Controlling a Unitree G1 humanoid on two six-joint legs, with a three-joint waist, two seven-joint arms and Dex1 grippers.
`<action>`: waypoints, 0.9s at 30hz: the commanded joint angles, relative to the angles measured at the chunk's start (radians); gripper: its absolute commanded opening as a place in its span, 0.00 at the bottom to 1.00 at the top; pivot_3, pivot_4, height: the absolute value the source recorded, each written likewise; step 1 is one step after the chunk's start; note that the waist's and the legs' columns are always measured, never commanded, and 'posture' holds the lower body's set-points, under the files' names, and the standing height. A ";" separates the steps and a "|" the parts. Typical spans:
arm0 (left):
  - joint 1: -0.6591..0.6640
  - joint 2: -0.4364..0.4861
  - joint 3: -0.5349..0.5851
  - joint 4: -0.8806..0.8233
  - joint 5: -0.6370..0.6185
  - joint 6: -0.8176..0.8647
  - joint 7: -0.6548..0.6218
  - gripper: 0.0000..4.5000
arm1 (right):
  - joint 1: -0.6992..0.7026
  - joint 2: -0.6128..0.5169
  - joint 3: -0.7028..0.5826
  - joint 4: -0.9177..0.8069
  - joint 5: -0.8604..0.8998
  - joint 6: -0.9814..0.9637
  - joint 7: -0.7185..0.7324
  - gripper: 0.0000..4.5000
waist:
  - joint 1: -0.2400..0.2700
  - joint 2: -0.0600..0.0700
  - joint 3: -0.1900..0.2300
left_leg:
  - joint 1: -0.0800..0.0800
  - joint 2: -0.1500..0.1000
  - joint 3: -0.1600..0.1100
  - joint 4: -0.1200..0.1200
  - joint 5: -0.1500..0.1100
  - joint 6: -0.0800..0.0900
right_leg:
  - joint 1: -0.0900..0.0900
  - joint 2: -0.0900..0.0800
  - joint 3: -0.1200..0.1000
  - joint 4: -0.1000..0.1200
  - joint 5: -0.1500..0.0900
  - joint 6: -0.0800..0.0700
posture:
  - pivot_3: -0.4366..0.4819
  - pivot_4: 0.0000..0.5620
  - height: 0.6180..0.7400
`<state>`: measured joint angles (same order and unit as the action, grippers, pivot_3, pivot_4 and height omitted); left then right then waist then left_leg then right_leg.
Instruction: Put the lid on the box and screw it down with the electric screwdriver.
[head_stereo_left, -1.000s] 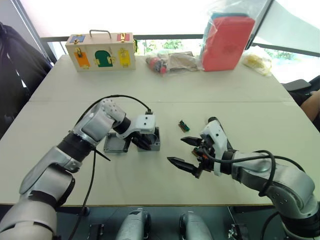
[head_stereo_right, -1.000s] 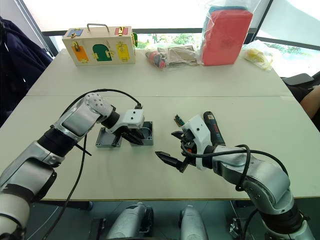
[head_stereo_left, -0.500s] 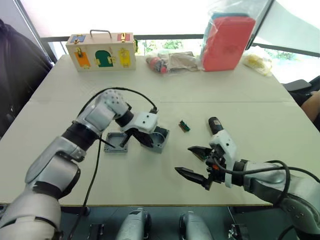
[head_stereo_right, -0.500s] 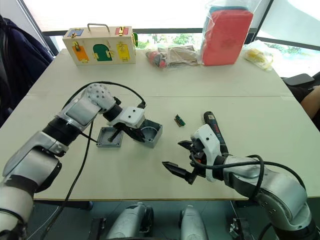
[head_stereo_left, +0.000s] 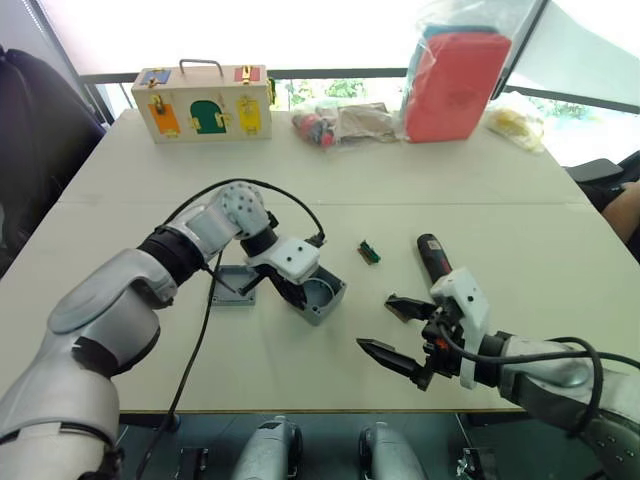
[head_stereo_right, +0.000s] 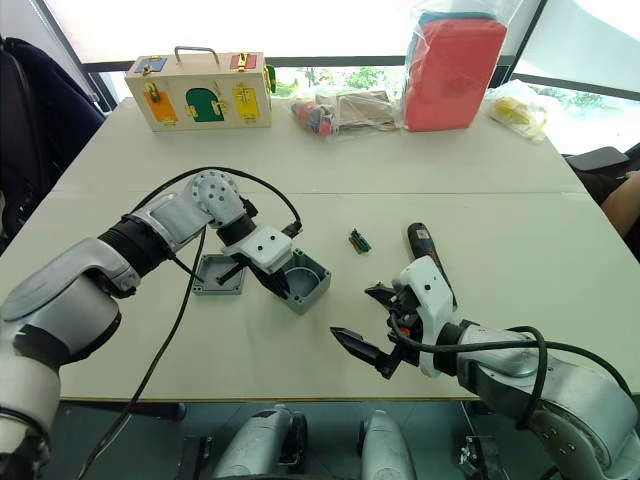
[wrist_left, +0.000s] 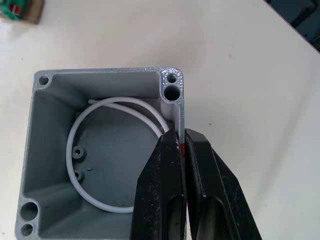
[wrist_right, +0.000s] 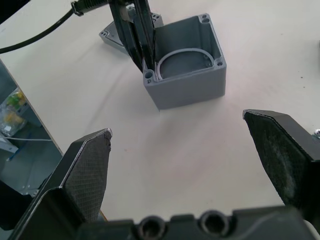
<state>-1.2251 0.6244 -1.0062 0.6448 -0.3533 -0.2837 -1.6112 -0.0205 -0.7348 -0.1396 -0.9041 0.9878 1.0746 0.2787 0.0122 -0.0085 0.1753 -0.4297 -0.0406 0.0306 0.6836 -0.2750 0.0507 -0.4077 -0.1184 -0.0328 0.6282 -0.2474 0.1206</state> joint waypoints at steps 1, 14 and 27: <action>-0.019 0.024 -0.015 -0.025 -0.043 -0.016 -0.003 0.24 | -0.032 -0.017 -0.002 -0.023 0.023 -0.009 0.000 1.00 | 0.000 0.000 0.000 | 0.000 0.000 0.000 0.000 0.000 0.000 | 0.000 0.000 0.000 0.000 0.000 0.000 | 0.48 0.27 1.00; -0.123 0.379 0.275 -0.227 -0.145 0.658 0.030 0.53 | -0.306 -0.066 0.067 0.075 0.122 -0.061 0.174 1.00 | -0.008 0.000 0.001 | -0.002 0.001 0.000 0.000 0.000 0.000 | -0.002 0.002 0.000 0.000 0.000 0.001 | 0.48 0.27 1.00; 0.289 0.323 0.813 -0.761 -0.022 1.877 0.821 0.53 | -0.531 0.056 0.484 0.293 -0.476 -0.350 0.276 1.00 | -0.006 -0.001 0.001 | -0.003 -0.001 -0.001 0.001 0.004 -0.007 | -0.002 0.001 0.000 0.004 -0.003 0.005 | 0.48 0.27 1.00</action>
<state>-0.9540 0.9548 -0.2802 -0.0669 -0.3918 1.5094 -0.8630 -0.5317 -0.6895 0.3446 -0.5991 0.5440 0.7598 0.5366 0.0058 -0.0099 0.1764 -0.4327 -0.0414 0.0299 0.6848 -0.2709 0.0437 -0.4098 -0.1169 -0.0326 0.6323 -0.2504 0.1259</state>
